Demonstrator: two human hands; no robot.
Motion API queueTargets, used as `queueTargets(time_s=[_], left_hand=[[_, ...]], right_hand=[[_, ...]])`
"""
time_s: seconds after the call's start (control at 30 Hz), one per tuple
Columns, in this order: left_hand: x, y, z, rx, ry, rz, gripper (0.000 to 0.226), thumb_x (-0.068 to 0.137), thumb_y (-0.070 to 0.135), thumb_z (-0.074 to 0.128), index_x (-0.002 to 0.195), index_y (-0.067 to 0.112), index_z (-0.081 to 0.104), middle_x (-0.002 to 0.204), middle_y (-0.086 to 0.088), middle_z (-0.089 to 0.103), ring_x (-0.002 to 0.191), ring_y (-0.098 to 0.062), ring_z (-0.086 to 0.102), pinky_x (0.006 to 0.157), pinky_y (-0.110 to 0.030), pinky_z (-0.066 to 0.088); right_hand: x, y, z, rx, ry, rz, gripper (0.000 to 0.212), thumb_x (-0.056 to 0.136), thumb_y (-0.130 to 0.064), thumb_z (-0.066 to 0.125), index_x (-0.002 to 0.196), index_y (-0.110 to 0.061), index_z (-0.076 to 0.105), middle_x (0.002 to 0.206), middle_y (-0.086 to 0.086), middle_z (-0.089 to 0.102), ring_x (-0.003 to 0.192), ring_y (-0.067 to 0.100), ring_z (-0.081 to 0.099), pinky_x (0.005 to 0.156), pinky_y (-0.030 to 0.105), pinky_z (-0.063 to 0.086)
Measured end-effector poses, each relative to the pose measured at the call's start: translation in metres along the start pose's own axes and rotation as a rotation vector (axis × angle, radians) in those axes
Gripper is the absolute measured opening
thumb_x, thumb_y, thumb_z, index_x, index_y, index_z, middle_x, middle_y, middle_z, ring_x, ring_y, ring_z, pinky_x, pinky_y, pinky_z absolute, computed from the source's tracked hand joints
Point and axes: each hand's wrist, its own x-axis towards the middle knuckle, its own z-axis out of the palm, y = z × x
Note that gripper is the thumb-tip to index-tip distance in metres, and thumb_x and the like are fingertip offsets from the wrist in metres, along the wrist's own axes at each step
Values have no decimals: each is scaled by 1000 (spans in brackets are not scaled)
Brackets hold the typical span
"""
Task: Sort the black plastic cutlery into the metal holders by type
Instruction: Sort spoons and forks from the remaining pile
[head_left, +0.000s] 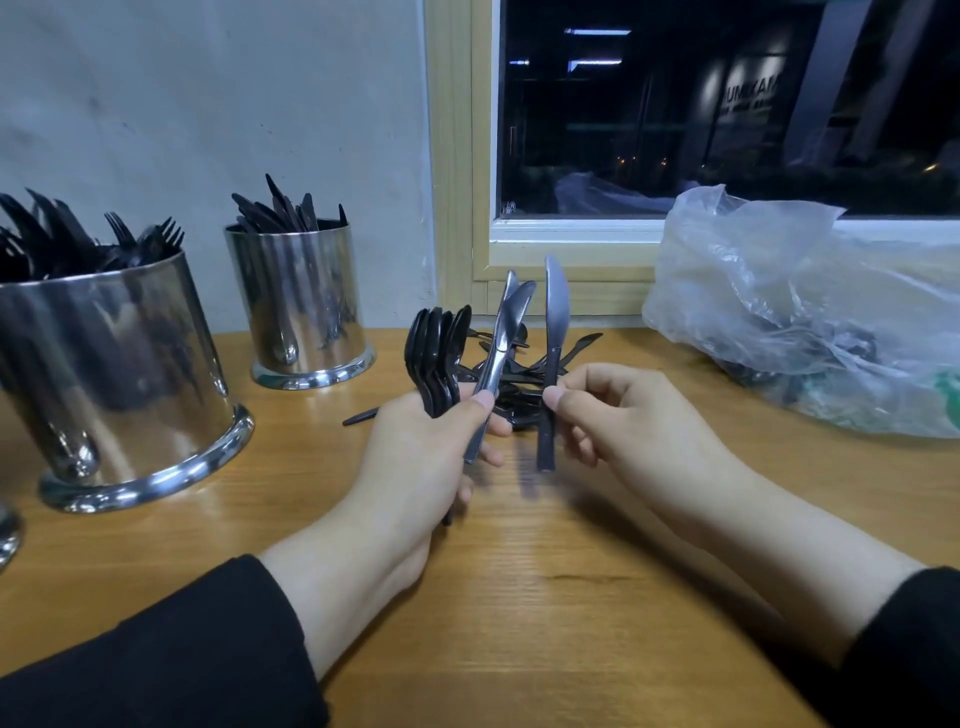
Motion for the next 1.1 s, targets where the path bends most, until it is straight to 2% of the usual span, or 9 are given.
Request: queueTargets(time_s=[0.17, 0.3, 0.37, 0.4, 0.53, 0.63, 0.77, 0.87, 1.1], left_hand=[[-1, -5, 1, 65, -106, 39, 19, 102, 22, 59, 99, 12, 75, 89, -8, 77, 71, -21, 61, 46, -28, 39], [-2, -6, 3, 93, -163, 63, 20, 101, 21, 60, 92, 16, 78, 88, -13, 77, 61, -27, 57, 43, -27, 38], [-2, -5, 3, 82, -176, 43, 17, 100, 25, 63, 93, 22, 78, 88, -14, 77, 70, -45, 62, 44, -27, 37], [-2, -5, 3, 80, -187, 31, 14, 99, 28, 65, 96, 23, 79, 89, -12, 77, 72, -45, 63, 46, -27, 37], [-4, -3, 3, 47, -216, 19, 12, 100, 21, 64, 101, 17, 75, 82, -3, 73, 60, -14, 58, 44, -27, 35], [-1, -1, 2, 20, -129, 8, 9, 101, 18, 63, 102, 15, 72, 79, -3, 72, 60, -16, 53, 45, -27, 35], [1, 1, -1, -20, -56, -17, 9, 100, 18, 64, 108, 17, 68, 80, -1, 74, 59, -13, 55, 45, -26, 36], [0, 1, -1, -24, -59, -19, 11, 100, 19, 64, 111, 19, 68, 81, -1, 75, 60, -12, 56, 45, -25, 36], [0, 2, -1, -25, -61, -8, 13, 100, 21, 64, 113, 21, 66, 82, -1, 76, 58, -11, 57, 44, -24, 37]], right_hand=[[-2, 4, 9, 95, -70, 11, 28, 99, -19, 62, 73, -10, 68, 66, 3, 67, 58, 13, 53, 62, 31, 45], [-2, 7, 11, 62, -57, -9, 29, 98, -21, 64, 72, -10, 71, 63, 0, 65, 57, 13, 50, 61, 28, 42], [-2, 8, 9, -9, -43, -25, 27, 96, -23, 67, 72, -12, 73, 59, -4, 62, 54, 9, 47, 59, 22, 40], [-2, 8, 8, -44, -41, -30, 26, 95, -22, 67, 72, -12, 73, 57, -7, 60, 52, 6, 46, 57, 19, 38], [3, 10, 2, -143, 7, -45, 24, 93, -31, 69, 76, -15, 73, 55, -12, 57, 52, 2, 45, 53, 19, 37], [14, 17, -15, -552, 70, -97, 20, 93, -41, 66, 85, -23, 72, 68, -11, 66, 65, 4, 55, 60, 24, 41], [17, 27, -30, -935, -106, -33, 18, 92, -43, 67, 101, -28, 72, 81, -9, 67, 74, 1, 57, 65, 21, 38], [19, 32, -26, -1021, -91, -27, 24, 92, -45, 67, 107, -28, 72, 97, -2, 67, 96, 20, 62, 75, 28, 46], [20, 31, -23, -1037, -64, 27, 22, 89, -47, 67, 96, -26, 70, 96, -2, 67, 95, 22, 62, 75, 31, 49]])
